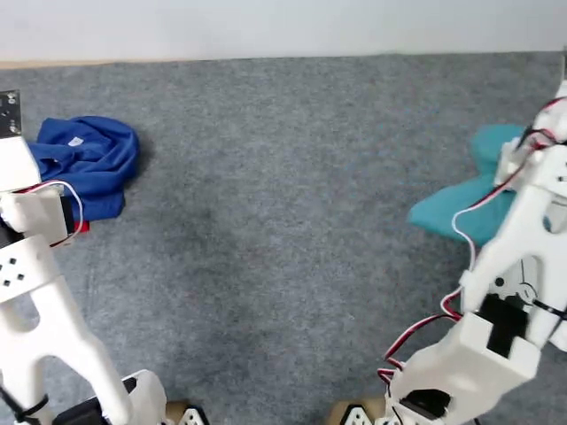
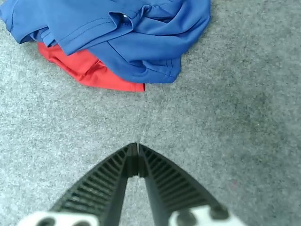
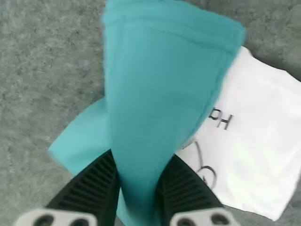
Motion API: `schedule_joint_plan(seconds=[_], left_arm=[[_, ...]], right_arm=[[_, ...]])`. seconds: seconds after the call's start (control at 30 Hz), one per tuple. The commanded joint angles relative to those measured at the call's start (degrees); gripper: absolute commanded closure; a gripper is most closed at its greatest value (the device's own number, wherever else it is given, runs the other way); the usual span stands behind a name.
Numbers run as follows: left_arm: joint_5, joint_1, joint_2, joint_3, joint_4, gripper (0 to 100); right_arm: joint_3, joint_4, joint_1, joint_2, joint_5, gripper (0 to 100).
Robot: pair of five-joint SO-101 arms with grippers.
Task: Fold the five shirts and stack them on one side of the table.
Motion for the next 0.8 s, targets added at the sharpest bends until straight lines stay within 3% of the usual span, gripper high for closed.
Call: schedule_joint_plan(seconds=[0.0, 0.5, 0.77], left_arm=[[-0.4, 0.4, -1.6, -0.2, -0.8, 99], [-0.4, 0.5, -1.5, -0.2, -0.7, 99], [-0.4, 0.5, -1.4, -0.1, -0.7, 99]], right_arm=[[-0.4, -2.2, 4.4, -3.3, 2.8, 99.0], [-0.4, -2.5, 19.5, 1.9, 16.0, 99.0], [-0.4, -2.6, 23.8, 6.3, 22.5, 98.9]])
